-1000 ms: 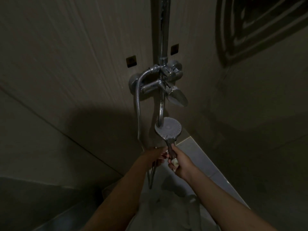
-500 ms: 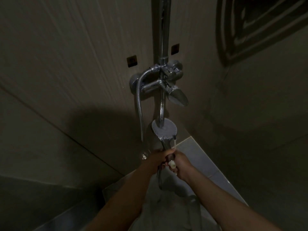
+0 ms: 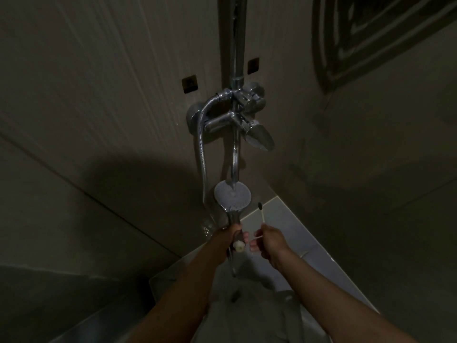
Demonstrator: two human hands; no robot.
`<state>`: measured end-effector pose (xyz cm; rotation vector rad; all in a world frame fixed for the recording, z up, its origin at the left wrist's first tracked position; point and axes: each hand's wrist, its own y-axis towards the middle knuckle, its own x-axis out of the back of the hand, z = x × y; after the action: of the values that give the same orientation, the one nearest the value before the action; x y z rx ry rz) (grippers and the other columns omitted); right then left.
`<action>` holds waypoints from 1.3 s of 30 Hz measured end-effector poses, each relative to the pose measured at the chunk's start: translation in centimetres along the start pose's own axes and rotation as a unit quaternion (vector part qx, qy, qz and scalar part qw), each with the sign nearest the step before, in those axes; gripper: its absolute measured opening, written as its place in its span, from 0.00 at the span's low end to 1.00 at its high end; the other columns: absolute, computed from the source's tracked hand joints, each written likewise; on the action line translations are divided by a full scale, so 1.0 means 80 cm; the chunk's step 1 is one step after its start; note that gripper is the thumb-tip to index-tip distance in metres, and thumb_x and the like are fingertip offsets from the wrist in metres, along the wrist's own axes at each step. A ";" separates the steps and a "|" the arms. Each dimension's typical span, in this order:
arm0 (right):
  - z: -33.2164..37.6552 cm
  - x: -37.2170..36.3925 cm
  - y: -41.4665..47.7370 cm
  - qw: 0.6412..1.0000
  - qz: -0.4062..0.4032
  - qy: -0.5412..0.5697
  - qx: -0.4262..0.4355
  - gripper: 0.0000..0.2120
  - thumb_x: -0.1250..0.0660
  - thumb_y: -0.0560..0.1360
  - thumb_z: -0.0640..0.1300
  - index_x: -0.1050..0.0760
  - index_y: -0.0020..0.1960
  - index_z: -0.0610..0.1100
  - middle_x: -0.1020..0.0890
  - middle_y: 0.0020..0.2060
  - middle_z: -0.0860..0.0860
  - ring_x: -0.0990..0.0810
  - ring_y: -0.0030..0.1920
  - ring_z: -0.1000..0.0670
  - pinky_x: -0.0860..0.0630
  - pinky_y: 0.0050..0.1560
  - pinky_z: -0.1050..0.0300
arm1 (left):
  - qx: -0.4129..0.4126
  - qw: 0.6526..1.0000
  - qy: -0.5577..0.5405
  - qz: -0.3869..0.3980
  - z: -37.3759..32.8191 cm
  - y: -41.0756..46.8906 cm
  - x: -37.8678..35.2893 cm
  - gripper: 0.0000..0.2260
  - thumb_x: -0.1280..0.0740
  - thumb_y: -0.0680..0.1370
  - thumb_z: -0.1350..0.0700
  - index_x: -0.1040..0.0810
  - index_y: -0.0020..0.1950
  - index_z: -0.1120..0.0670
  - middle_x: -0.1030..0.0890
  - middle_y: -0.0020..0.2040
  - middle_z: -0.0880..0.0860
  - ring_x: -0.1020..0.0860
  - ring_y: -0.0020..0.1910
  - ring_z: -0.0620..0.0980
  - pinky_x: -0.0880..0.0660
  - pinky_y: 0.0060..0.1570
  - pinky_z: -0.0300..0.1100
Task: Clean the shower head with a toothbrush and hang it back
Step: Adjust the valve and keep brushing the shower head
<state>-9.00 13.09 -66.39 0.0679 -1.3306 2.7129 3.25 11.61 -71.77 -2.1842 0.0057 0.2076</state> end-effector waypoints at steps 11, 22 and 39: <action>-0.026 -0.005 -0.005 1.000 -0.024 -0.012 -0.004 0.19 0.51 0.82 0.49 0.28 0.43 0.41 0.23 0.29 0.45 0.27 0.28 0.48 0.40 0.30 0.59 | -0.033 0.999 -0.019 -0.004 0.020 0.002 0.028 0.11 0.38 0.79 0.60 0.28 0.36 0.57 0.26 0.23 0.50 0.28 0.19 0.42 0.30 0.22 0.32; -0.032 -0.009 -0.020 0.999 -0.029 0.013 0.001 0.18 0.52 0.83 0.47 0.30 0.41 0.41 0.25 0.30 0.44 0.31 0.26 0.49 0.43 0.29 0.60 | -0.029 0.999 0.018 -0.036 0.031 0.002 0.067 0.04 0.33 0.75 0.61 0.24 0.41 0.58 0.23 0.27 0.49 0.25 0.21 0.42 0.29 0.21 0.33; -0.043 0.037 -0.023 0.995 -0.078 0.060 -0.001 0.17 0.51 0.83 0.48 0.29 0.44 0.41 0.25 0.30 0.45 0.32 0.26 0.50 0.41 0.28 0.61 | -0.088 0.993 0.065 0.038 -0.036 0.031 0.030 0.11 0.36 0.76 0.66 0.26 0.33 0.59 0.26 0.24 0.52 0.28 0.19 0.45 0.32 0.20 0.32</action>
<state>-11.70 17.19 -66.82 0.0074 -1.2392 2.5426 5.81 7.98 -72.50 -2.3727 0.1482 0.1124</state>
